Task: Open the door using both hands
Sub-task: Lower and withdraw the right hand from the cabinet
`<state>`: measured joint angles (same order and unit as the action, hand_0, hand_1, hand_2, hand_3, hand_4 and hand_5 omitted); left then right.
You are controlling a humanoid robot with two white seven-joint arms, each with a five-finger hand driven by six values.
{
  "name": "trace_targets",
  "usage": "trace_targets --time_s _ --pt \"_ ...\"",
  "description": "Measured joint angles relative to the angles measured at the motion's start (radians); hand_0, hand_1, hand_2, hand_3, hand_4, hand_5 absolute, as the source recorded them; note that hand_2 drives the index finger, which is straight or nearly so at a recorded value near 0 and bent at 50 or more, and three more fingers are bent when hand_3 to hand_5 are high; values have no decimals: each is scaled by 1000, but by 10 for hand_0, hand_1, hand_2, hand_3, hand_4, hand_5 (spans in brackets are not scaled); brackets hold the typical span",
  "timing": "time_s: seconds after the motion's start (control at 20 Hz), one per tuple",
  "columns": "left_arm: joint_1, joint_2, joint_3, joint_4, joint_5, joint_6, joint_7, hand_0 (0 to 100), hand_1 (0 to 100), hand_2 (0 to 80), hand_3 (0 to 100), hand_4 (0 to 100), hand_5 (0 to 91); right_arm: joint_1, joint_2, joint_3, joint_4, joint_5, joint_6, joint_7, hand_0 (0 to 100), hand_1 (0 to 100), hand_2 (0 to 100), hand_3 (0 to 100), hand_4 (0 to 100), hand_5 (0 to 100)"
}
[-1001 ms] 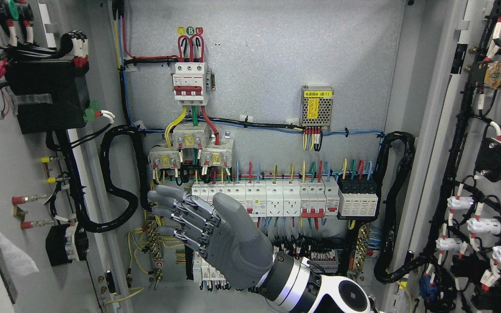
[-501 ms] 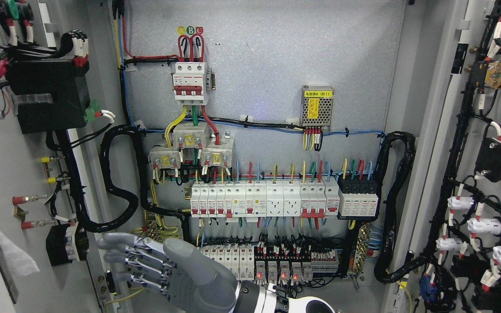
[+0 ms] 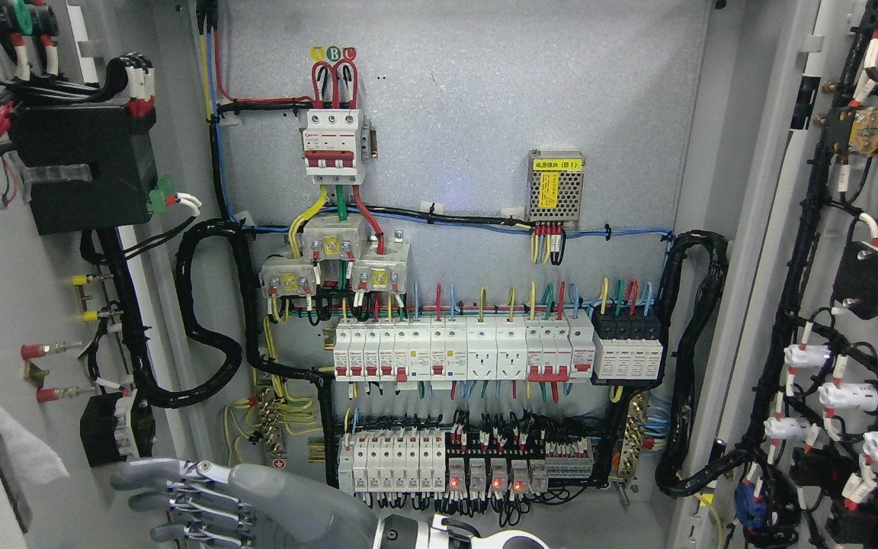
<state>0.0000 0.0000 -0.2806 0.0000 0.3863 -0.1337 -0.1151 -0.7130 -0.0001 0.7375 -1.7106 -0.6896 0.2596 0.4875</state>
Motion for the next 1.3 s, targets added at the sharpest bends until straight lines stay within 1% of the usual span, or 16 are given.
trace_targets --time_s 0.5,1.1,1.2,1.3 --pt "0 0 1 0 0 3 -8 288 0 27 28 34 0 -55 0 46 42 -19 -4 4 218 0 0 0 0 0" --pt "0 0 1 0 0 -2 -8 288 0 27 28 34 0 -122 0 100 74 -89 -5 -10 218 0 0 0 0 0" --pt "0 0 1 0 0 -2 -8 288 0 27 27 35 0 -133 0 111 81 -94 -17 -11 218 0 0 0 0 0" --pt "0 0 1 0 0 -2 -8 288 0 27 28 35 0 -143 0 124 88 -97 -47 -13 218 0 0 0 0 0"
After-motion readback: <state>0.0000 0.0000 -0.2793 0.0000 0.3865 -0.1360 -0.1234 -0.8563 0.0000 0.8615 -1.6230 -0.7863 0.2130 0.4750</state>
